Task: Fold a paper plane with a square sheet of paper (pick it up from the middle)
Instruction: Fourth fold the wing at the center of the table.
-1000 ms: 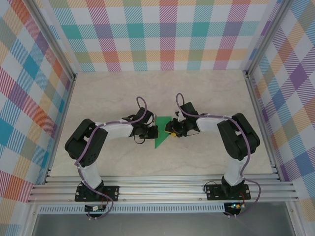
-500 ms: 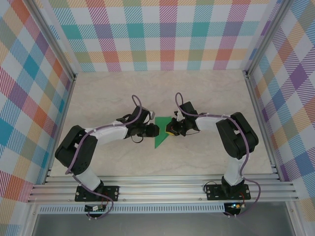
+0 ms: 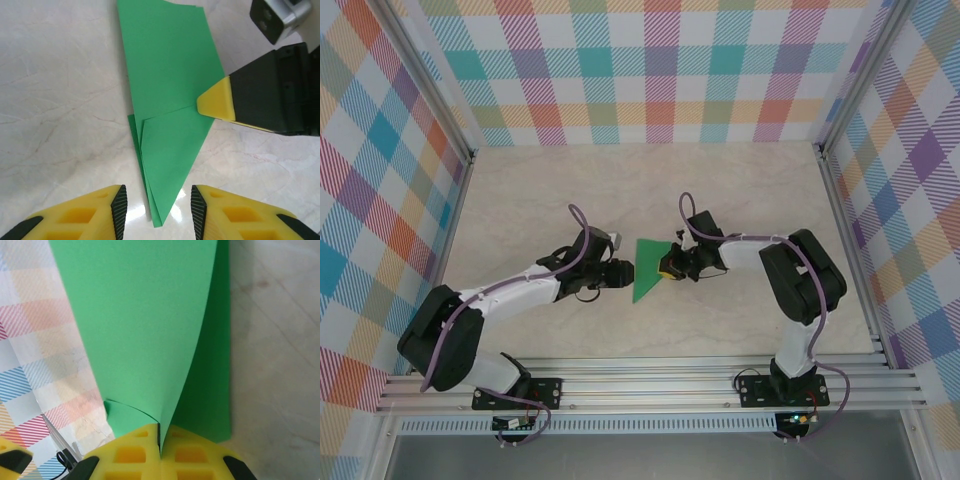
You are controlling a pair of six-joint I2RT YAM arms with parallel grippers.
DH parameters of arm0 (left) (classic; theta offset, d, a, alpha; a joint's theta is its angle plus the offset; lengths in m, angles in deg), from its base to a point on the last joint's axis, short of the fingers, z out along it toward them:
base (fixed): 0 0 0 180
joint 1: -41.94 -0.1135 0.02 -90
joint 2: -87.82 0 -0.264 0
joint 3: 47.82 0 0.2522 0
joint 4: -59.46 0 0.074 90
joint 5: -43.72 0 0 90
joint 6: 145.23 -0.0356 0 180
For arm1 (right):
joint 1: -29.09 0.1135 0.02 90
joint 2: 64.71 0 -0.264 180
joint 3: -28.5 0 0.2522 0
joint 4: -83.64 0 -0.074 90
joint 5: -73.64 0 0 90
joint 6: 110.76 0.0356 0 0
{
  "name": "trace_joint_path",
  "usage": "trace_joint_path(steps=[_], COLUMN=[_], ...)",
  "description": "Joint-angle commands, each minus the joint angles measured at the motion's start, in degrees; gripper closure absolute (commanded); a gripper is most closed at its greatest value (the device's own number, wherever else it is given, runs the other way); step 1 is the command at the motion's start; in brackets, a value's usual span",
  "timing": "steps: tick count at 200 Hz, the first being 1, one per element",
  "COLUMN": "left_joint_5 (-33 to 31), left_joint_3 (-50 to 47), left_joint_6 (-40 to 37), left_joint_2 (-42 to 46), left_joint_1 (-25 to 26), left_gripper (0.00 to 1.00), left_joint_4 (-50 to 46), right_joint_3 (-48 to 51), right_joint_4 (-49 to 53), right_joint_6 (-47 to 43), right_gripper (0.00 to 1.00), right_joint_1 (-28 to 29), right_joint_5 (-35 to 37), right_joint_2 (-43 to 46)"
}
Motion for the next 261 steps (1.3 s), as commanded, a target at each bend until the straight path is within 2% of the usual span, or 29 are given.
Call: trace_joint_path(steps=[1,47,82,128,179,261], left_joint_5=[-3.39,-11.03,-16.87,-23.93,-30.24,-33.16], left_joint_3=[-1.38,-0.05,3.2,10.64,14.81,17.39], left_joint_6=[1.33,0.58,-0.64,-2.56,-3.0,-3.89], left_joint_2=[2.39,2.22,-1.62,-11.2,-16.69,-20.59], left_joint_1=[2.47,10.06,15.89,21.0,22.52,24.03], left_gripper=[0.57,0.48,0.43,0.45,0.49,0.59], left_joint_4=[-1.96,-5.94,-7.83,-13.79,-16.99,-17.54], right_joint_3=[1.82,2.98,1.9,0.34,-0.3,-1.36], right_joint_4=[-1.41,-1.26,-1.06,0.17,0.62,1.76], right_joint_6=[1.98,2.75,2.48,1.7,1.5,1.15], right_gripper=[0.96,0.95,0.95,0.94,0.93,0.93], right_joint_1=[0.64,1.04,1.06,1.04,1.02,0.98], right_joint_5=[-0.39,0.48,0.18,-0.11,-0.36,-0.37], right_joint_2=[3.15,4.33,3.66,2.95,2.75,2.58])
